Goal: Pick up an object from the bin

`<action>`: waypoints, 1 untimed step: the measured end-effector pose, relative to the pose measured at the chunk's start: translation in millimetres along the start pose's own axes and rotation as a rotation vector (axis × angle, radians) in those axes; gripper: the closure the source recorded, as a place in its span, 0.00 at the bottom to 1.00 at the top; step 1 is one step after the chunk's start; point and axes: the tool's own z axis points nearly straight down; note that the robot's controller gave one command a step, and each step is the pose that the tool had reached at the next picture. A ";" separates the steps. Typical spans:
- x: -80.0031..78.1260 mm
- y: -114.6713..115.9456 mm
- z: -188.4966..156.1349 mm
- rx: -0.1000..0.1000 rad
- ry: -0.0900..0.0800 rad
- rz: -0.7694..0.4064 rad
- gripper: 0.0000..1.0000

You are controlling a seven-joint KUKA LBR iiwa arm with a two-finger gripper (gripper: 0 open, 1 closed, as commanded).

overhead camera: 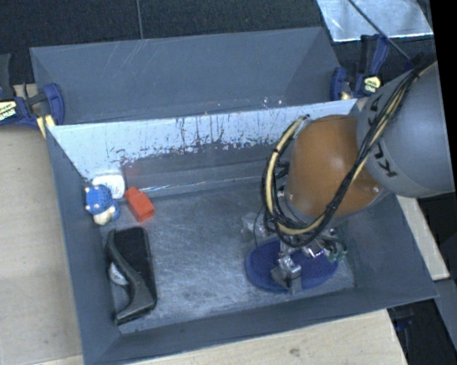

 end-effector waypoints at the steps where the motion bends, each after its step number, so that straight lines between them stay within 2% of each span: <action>1: 1.5 -16.4 -1.3 0.003 -0.007 -0.349 0.00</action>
Offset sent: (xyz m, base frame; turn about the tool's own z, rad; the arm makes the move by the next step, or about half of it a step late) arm 0.0022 -0.0162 0.0006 -0.3500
